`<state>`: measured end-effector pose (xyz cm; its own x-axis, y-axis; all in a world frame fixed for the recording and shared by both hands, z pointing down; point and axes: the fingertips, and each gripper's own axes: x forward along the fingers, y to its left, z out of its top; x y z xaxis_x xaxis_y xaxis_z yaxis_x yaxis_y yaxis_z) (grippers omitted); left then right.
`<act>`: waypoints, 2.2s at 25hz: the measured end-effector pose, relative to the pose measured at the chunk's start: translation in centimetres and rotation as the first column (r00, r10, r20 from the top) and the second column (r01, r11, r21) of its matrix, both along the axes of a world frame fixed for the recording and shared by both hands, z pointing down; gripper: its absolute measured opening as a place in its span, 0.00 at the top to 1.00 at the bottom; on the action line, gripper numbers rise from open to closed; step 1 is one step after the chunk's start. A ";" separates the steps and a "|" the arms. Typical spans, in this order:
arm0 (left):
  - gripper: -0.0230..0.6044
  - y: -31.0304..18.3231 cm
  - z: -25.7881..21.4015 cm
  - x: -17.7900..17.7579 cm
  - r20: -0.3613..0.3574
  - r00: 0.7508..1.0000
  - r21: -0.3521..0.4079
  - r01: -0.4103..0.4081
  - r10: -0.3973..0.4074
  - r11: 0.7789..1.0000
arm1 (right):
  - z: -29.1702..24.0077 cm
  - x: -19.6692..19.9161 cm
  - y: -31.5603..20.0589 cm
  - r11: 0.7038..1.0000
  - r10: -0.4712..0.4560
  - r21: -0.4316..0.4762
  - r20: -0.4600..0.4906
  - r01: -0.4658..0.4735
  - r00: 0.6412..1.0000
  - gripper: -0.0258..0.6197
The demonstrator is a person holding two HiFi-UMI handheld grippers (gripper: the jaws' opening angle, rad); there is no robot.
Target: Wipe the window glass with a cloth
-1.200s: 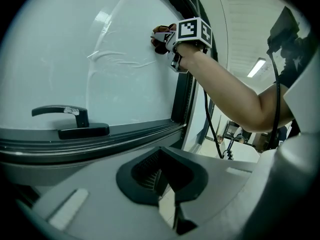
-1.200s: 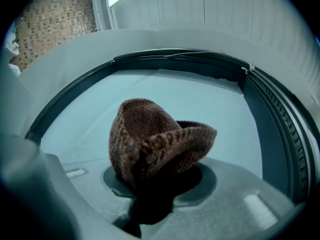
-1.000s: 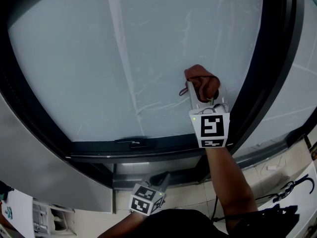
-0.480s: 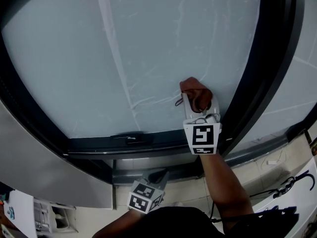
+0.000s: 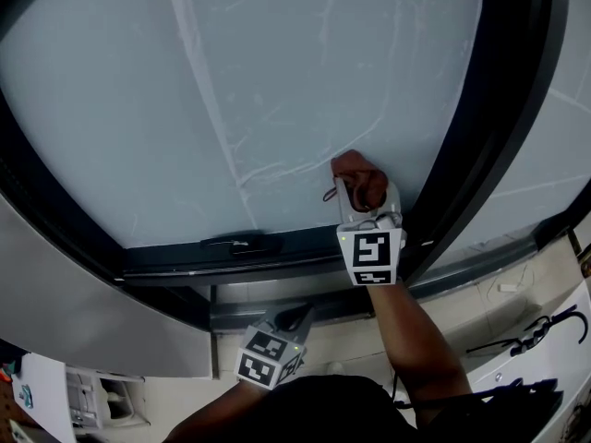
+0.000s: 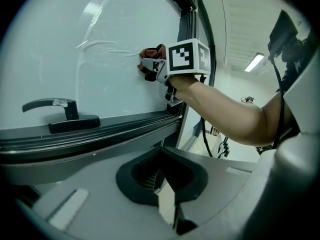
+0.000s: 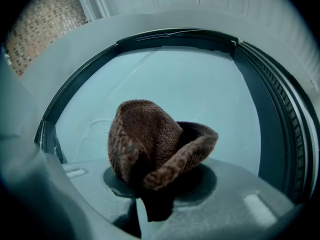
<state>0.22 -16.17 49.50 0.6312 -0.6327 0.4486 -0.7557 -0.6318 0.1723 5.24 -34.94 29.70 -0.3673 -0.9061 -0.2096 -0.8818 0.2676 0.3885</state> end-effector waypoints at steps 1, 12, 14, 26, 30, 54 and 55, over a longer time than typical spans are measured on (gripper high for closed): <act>0.94 0.0 0.0 0.0 0.000 1.000 0.000 -0.001 0.001 1.000 | 0.7 0.0 0.0 1.000 -0.001 -0.016 0.003 0.001 1.000 0.76; 0.94 0.0 0.3 0.3 0.000 1.000 -0.009 -0.010 0.010 1.000 | 6.5 0.0 -0.3 0.993 0.001 -0.114 -0.036 -0.005 0.999 0.76; 0.94 0.0 0.4 0.3 0.002 1.000 -0.012 -0.009 0.009 1.000 | 7.5 0.0 -0.3 0.992 0.002 -0.128 -0.042 -0.007 0.999 0.76; 0.94 0.1 0.7 0.7 0.010 1.000 -0.022 -0.017 0.017 1.000 | 12.1 0.5 -0.5 0.973 -0.011 -0.232 0.015 0.014 1.000 0.76; 0.94 0.2 0.8 0.8 0.010 1.000 -0.025 -0.017 0.018 1.000 | 13.1 0.7 -0.5 0.965 -0.014 -0.262 0.038 0.024 0.999 0.76; 0.94 0.8 0.1 1.9 0.024 0.999 -0.002 -0.034 0.034 0.999 | 8.3 1.8 1.3 0.952 -0.088 -0.286 0.088 0.110 0.992 0.76; 0.94 0.7 0.1 2.0 0.026 0.999 -0.002 -0.033 0.033 0.999 | 6.2 2.3 1.6 0.965 -0.091 -0.237 0.099 0.112 0.991 0.76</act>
